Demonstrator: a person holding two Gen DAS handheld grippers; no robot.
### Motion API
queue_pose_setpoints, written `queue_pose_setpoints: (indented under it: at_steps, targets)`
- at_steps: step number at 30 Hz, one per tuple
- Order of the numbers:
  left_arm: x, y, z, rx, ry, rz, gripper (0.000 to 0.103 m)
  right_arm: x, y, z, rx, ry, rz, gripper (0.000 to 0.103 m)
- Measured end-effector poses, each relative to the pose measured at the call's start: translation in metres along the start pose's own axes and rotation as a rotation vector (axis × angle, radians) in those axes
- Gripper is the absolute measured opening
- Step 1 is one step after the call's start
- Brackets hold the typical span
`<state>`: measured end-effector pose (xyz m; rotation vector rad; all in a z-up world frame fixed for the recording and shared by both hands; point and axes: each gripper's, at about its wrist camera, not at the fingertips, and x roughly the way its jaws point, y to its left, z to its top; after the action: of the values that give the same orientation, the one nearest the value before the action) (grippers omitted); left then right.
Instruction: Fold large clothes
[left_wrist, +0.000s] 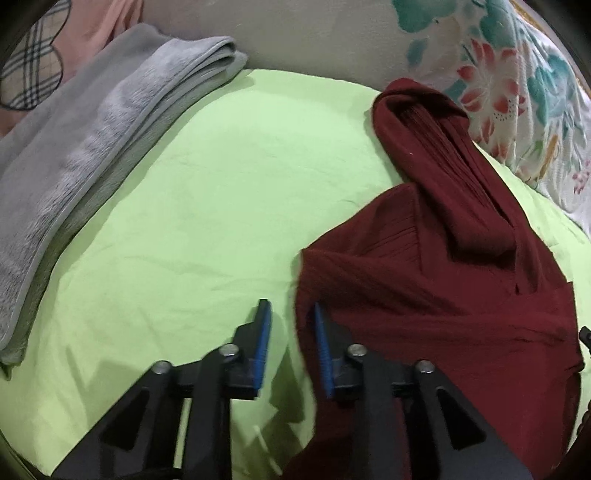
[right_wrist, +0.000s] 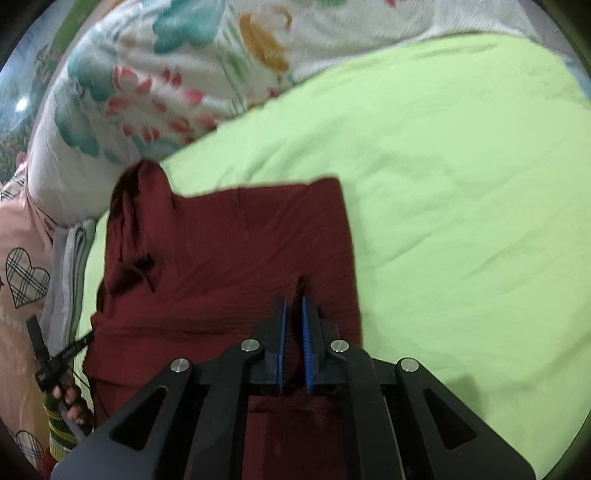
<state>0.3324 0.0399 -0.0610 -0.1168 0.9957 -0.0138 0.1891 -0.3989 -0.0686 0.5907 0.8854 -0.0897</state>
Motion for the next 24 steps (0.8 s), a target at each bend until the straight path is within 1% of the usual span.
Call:
queue_pose_setpoints:
  at_steps: [1,2,3,4,6,11,12,13,14,17,21,24]
  targets:
    - [-0.005,0.003,0.0,-0.012,0.002,0.0,0.035,-0.006,0.002,0.002,-0.001,-0.018,0.008,0.009]
    - [-0.011,0.007,-0.003,-0.022,-0.004,-0.007,0.034,-0.01,0.006,0.004,-0.008,-0.03,0.026,0.01]
    - [-0.015,0.009,-0.003,-0.029,-0.009,-0.016,0.034,-0.011,0.011,0.007,-0.016,-0.032,0.048,0.016]
    - [-0.019,0.01,-0.002,-0.035,-0.017,-0.02,0.034,-0.011,0.016,0.01,-0.025,-0.032,0.071,0.026]
    - [-0.024,0.009,0.002,-0.041,-0.023,-0.038,0.034,-0.006,0.029,0.016,-0.051,-0.021,0.109,0.038]
    - [-0.029,-0.006,0.025,-0.039,-0.027,-0.083,0.041,0.029,0.069,0.037,-0.111,0.017,0.188,0.038]
    - [-0.027,-0.012,0.035,-0.035,-0.032,-0.089,0.043,0.036,0.077,0.042,-0.121,0.025,0.201,0.038]
    - [-0.025,-0.017,0.042,-0.031,-0.035,-0.091,0.049,0.044,0.087,0.048,-0.136,0.032,0.211,0.038]
    - [-0.022,-0.022,0.051,-0.027,-0.042,-0.093,0.052,0.053,0.097,0.056,-0.151,0.04,0.231,0.038]
    - [-0.008,-0.037,0.073,0.0,-0.037,-0.085,0.053,0.076,0.124,0.076,-0.187,0.053,0.274,0.038]
    - [0.017,-0.049,0.101,0.012,-0.022,-0.092,0.053,0.109,0.159,0.104,-0.256,0.051,0.293,0.038]
    - [0.035,-0.052,0.126,0.006,-0.042,-0.152,0.054,0.138,0.18,0.124,-0.284,0.069,0.337,0.039]
